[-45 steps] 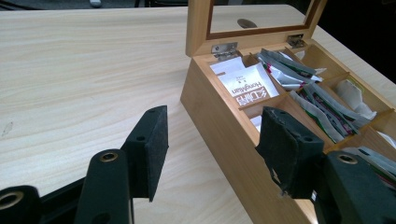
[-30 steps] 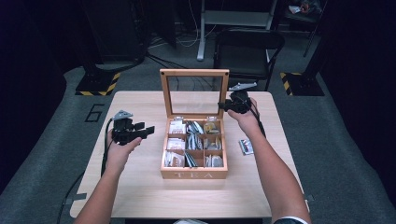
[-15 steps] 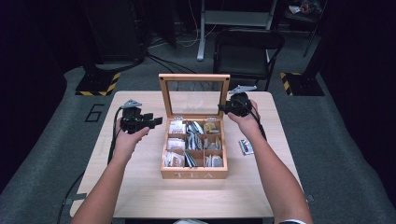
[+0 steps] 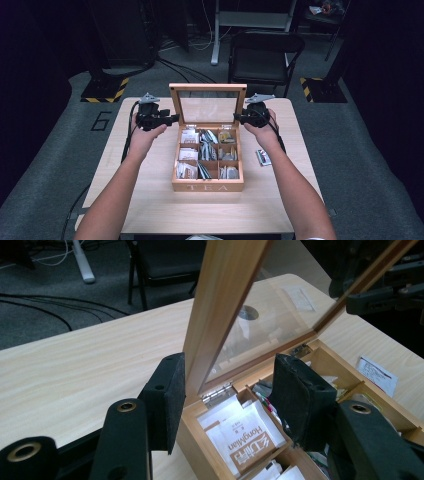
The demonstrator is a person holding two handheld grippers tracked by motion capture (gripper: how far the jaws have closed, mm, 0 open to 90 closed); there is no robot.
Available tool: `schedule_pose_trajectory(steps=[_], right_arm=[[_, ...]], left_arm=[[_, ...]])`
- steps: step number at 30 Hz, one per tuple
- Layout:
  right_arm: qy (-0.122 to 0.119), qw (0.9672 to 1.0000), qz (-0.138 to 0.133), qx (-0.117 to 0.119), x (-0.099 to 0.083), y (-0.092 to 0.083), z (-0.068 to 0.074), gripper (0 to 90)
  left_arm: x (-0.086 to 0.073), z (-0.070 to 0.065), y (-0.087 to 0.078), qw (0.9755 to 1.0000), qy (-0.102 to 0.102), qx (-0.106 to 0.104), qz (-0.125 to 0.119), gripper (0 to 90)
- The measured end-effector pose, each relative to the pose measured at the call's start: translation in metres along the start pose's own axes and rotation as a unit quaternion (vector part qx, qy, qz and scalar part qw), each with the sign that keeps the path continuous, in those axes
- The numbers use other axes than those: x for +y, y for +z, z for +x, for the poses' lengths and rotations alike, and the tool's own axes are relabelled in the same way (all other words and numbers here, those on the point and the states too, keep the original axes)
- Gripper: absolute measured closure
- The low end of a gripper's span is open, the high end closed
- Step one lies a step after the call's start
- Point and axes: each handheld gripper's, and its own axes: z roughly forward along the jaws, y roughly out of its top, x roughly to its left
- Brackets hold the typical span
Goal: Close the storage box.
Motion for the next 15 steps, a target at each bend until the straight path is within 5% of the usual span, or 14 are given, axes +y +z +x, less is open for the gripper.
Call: schedule_pose_trajectory(steps=[15], right_arm=[[-0.011, 0.9999, -0.011, -0.007, -0.006, -0.004, 0.006, 63.7]], left_arm=[[0.014, -0.005, 0.000, 0.9998, 0.017, 0.009, -0.011, 53.3]])
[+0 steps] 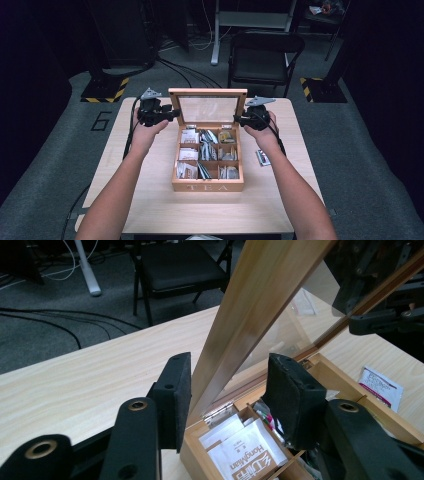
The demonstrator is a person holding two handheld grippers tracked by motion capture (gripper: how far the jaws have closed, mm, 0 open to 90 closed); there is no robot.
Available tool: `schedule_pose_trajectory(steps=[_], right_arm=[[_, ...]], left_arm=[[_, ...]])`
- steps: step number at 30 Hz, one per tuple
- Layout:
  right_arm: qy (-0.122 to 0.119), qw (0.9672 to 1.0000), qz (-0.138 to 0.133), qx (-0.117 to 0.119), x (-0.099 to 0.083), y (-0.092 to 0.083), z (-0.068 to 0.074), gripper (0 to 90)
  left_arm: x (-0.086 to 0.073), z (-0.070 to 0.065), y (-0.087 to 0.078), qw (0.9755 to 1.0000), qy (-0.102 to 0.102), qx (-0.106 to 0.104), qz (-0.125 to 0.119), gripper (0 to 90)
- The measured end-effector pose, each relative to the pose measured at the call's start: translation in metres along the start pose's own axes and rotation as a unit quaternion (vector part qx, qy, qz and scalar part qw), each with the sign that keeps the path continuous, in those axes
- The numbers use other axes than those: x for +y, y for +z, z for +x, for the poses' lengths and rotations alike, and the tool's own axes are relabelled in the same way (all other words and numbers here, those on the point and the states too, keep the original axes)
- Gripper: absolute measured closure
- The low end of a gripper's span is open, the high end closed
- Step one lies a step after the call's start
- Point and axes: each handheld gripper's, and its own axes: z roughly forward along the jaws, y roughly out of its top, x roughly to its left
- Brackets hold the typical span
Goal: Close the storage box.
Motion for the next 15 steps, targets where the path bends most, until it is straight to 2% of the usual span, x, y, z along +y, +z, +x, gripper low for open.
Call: schedule_pose_trajectory(steps=[5, 9, 12, 15], right_arm=[[0.010, 0.9999, 0.002, -0.003, -0.001, -0.001, 0.002, 63.4], [0.003, 1.0000, 0.001, -0.004, -0.002, -0.002, 0.003, 63.4], [0.002, 1.0000, 0.000, -0.004, -0.002, -0.002, 0.003, 63.4], [0.001, 1.0000, -0.001, -0.004, -0.003, -0.002, 0.003, 63.0]], left_arm=[[0.005, -0.005, -0.001, 0.9997, 0.012, 0.018, -0.007, 54.1], [0.008, -0.008, -0.001, 0.9996, 0.020, 0.015, -0.013, 58.1], [0.008, -0.012, -0.002, 0.9987, 0.041, 0.030, -0.009, 62.2], [0.008, -0.012, -0.003, 0.9987, 0.042, 0.029, -0.007, 62.6]])
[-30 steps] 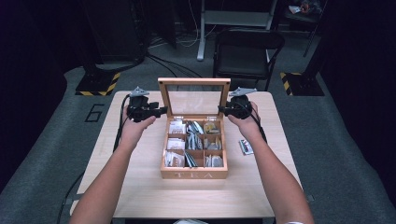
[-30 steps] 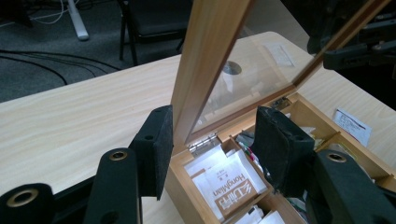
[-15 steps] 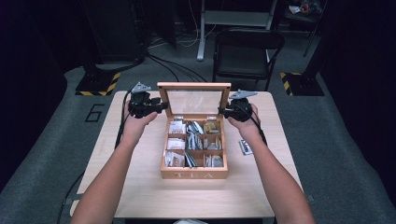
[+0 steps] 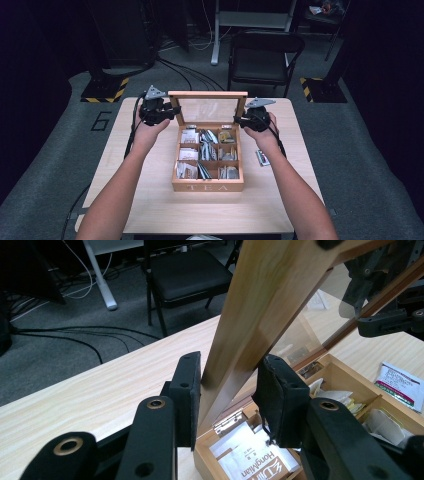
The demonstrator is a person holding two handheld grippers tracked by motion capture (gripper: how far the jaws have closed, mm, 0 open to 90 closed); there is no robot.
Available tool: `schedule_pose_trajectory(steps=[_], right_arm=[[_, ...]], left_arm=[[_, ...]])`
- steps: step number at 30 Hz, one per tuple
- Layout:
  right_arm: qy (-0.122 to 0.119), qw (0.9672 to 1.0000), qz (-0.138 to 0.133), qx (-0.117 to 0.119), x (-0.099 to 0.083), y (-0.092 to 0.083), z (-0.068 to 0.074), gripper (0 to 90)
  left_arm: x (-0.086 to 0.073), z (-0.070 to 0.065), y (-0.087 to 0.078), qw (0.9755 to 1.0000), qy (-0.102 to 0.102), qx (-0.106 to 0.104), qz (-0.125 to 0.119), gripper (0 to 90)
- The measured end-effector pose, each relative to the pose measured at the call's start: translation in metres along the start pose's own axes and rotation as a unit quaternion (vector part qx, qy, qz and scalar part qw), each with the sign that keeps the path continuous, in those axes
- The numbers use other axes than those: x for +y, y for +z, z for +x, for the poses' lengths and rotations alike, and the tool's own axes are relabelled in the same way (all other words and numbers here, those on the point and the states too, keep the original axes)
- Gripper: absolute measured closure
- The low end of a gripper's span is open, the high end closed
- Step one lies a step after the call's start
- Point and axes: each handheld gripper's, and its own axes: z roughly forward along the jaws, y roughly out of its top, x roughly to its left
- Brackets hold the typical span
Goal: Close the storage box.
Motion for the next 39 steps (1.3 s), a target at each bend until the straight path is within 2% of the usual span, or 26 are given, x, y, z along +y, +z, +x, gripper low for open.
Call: schedule_pose_trajectory(steps=[8, 13, 17, 27, 31, 33, 39], right_arm=[[0.032, 0.9995, 0.002, 0.004, -0.001, -0.007, -0.002, 55.6], [0.017, 0.9998, -0.005, 0.006, 0.003, -0.021, 0.000, 54.4], [0.027, 0.9996, -0.002, 0.005, 0.007, -0.029, 0.003, 50.5], [-0.012, 0.9998, -0.015, 0.000, 0.018, -0.054, 0.020, 48.6], [-0.019, 0.9997, -0.019, 0.001, 0.022, -0.063, 0.025, 48.5], [-0.032, 0.9993, -0.019, -0.006, 0.023, -0.067, 0.027, 48.3], [-0.039, 0.9989, -0.027, -0.002, 0.025, -0.076, 0.032, 50.6]], left_arm=[[-0.001, 0.000, -0.002, 1.0000, -0.005, -0.005, 0.005, 62.4], [-0.005, 0.000, -0.003, 0.9998, -0.014, -0.011, -0.001, 61.9], [-0.007, 0.000, -0.006, 0.9997, -0.015, -0.018, 0.004, 61.5], [-0.013, -0.004, -0.010, 0.9996, -0.014, -0.025, 0.007, 60.9], [-0.016, -0.005, -0.013, 0.9995, -0.011, -0.028, 0.008, 60.6], [-0.018, -0.006, -0.013, 0.9995, -0.012, -0.029, 0.006, 60.5], [-0.020, -0.008, -0.015, 0.9994, -0.011, -0.033, 0.010, 60.3]])
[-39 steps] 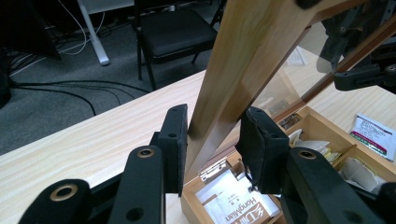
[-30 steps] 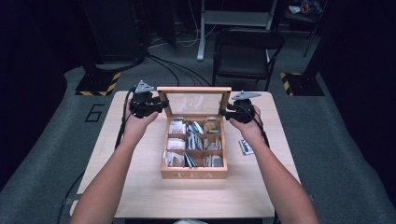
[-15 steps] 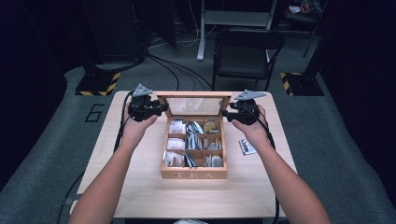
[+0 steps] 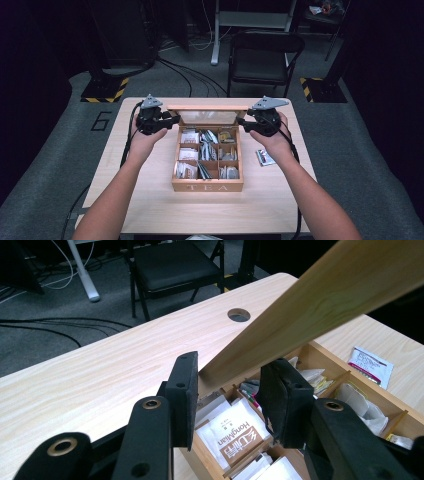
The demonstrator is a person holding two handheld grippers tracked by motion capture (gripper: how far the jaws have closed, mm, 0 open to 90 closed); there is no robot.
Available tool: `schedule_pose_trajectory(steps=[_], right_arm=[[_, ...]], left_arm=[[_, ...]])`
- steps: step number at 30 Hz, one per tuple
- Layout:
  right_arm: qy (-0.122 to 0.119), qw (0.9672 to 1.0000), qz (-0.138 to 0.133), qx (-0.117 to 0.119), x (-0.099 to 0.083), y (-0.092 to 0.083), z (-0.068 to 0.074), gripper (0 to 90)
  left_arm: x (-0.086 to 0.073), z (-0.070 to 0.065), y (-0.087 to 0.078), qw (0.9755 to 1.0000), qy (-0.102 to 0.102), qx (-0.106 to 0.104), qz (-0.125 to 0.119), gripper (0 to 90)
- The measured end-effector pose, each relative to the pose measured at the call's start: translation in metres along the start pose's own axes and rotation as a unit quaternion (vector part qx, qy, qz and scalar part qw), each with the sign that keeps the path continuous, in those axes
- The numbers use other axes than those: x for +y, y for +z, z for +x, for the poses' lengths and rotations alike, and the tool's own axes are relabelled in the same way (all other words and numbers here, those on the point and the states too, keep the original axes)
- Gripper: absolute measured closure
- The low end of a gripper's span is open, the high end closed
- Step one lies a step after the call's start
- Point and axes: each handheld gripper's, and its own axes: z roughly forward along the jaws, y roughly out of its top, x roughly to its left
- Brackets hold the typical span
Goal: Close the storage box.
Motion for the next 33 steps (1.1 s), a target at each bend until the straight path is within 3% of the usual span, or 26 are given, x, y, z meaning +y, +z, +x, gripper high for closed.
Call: schedule_pose_trajectory(steps=[5, 15, 24, 28, 33], right_arm=[[-0.013, 0.9999, -0.003, -0.005, 0.003, -0.004, 0.004, 53.4], [-0.009, 0.9999, -0.001, 0.011, 0.003, -0.007, 0.008, 58.4], [-0.021, 0.9997, 0.003, 0.008, -0.005, -0.012, 0.016, 58.4], [-0.026, 0.9996, 0.002, 0.008, -0.011, -0.015, 0.021, 57.8], [-0.027, 0.9996, -0.003, 0.007, -0.019, -0.017, 0.025, 57.2]], left_arm=[[-0.002, -0.001, -0.001, 1.0000, 0.000, -0.002, 0.002, 60.1], [-0.009, -0.004, -0.004, 0.9999, 0.000, -0.009, 0.004, 59.4], [-0.017, -0.006, -0.008, 0.9998, -0.004, -0.018, 0.012, 58.2], [-0.024, -0.005, -0.009, 0.9991, -0.023, -0.033, 0.012, 56.8], [-0.028, -0.012, -0.019, 0.9993, -0.017, -0.034, 0.002, 54.0]])
